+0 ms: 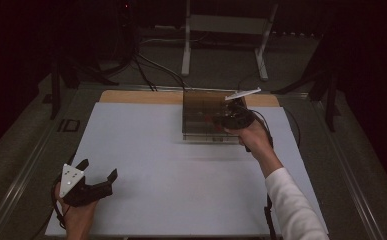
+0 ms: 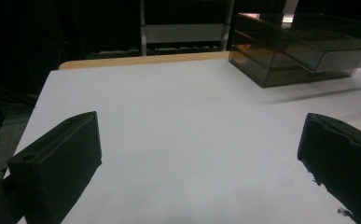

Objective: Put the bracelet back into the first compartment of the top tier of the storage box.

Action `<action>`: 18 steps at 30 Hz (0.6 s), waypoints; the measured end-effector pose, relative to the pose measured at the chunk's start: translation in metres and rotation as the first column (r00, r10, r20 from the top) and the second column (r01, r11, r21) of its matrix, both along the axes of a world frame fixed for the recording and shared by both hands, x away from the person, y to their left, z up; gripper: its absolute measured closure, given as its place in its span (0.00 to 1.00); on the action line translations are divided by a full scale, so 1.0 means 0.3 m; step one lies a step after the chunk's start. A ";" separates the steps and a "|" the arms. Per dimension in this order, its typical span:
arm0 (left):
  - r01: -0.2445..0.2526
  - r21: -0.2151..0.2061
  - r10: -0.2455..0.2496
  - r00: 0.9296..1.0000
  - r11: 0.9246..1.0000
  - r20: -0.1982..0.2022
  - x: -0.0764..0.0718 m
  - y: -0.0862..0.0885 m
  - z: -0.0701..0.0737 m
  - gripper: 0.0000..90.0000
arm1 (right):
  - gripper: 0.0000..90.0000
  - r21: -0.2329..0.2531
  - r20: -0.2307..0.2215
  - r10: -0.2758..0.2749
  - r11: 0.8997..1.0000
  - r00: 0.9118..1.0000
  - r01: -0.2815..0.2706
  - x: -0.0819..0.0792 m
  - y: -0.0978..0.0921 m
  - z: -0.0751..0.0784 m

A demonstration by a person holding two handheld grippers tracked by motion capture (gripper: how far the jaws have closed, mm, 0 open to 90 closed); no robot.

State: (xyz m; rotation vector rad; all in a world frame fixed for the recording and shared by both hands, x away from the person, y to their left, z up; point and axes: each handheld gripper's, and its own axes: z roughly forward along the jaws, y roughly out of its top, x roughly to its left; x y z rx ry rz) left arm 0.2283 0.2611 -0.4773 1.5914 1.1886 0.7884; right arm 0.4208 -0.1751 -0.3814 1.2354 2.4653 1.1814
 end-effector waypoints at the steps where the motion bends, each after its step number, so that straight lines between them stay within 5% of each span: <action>1: 0.000 0.001 0.000 1.000 1.000 0.000 0.000 0.000 0.000 0.01 | 0.99 0.000 -0.002 -0.002 1.000 1.000 0.002 0.002 0.001 0.000; 18: -0.002 -0.002 0.002 1.000 1.000 0.002 0.000 0.002 0.001 0.01 | 0.99 0.019 -0.017 -0.035 0.999 0.999 0.036 0.037 0.020 -0.031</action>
